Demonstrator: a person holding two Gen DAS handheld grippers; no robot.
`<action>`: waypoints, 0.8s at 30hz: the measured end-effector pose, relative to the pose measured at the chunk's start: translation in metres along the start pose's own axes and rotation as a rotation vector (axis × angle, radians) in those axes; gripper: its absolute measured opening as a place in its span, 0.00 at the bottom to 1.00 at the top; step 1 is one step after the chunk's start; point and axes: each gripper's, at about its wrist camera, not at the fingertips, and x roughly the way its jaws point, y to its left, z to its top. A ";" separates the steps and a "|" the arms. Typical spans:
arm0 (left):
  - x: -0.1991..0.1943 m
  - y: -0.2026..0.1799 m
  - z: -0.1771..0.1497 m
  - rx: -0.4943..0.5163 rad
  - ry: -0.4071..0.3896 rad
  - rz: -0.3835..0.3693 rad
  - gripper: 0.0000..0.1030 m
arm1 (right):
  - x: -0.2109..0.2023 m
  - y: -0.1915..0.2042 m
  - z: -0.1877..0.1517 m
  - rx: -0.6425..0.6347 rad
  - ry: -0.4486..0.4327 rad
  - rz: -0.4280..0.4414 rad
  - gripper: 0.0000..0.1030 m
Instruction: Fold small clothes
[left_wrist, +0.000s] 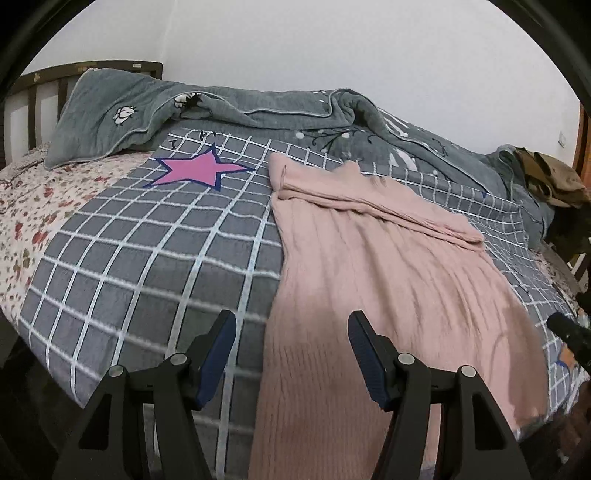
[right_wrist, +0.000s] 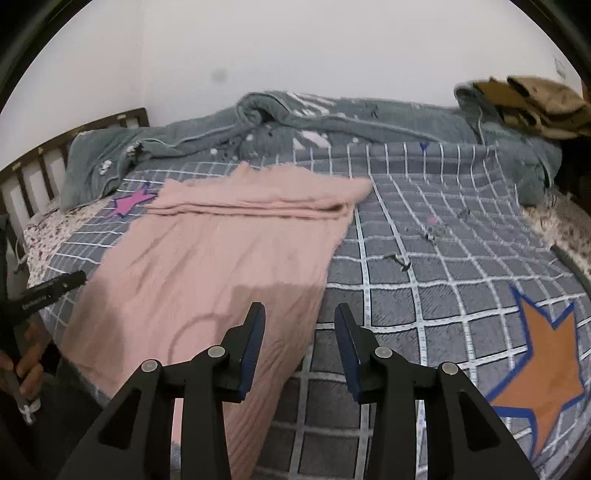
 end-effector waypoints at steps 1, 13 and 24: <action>-0.003 0.000 -0.004 0.001 0.003 -0.002 0.59 | -0.007 0.001 -0.003 -0.009 -0.022 -0.008 0.43; -0.014 0.016 -0.024 -0.071 0.030 0.005 0.59 | -0.011 -0.016 -0.032 0.077 -0.025 0.119 0.35; -0.008 0.015 -0.033 -0.082 0.056 -0.025 0.59 | -0.009 0.004 -0.039 0.025 -0.015 0.148 0.36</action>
